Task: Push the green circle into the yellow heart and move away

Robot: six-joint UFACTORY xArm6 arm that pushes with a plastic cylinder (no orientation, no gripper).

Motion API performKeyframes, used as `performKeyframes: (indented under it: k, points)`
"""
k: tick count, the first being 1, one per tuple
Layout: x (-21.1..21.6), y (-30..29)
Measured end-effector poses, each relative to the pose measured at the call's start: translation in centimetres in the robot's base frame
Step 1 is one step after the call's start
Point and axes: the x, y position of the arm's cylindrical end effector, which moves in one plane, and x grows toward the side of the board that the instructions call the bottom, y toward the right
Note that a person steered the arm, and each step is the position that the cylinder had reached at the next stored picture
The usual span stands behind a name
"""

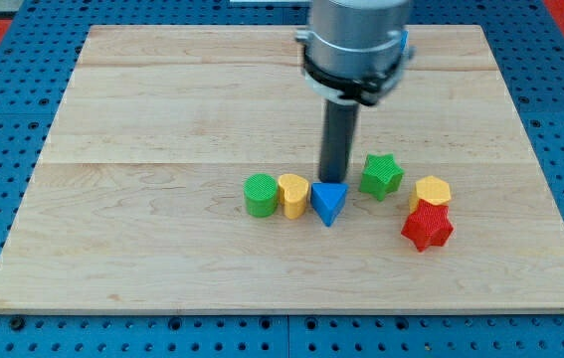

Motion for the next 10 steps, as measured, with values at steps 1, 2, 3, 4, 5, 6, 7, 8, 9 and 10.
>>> performKeyframes:
  k: [1, 2, 3, 4, 5, 6, 7, 8, 9, 10]
  points:
    - [-2.7, 0.1]
    - [-1.0, 4.6]
    - [0.8, 4.5]
    - [-4.1, 1.7]
    - [-8.0, -5.1]
    - [-5.8, -11.6]
    - [1.2, -11.6]
    - [5.1, -11.6]
    - [2.9, -6.7]
    - [0.5, -7.6]
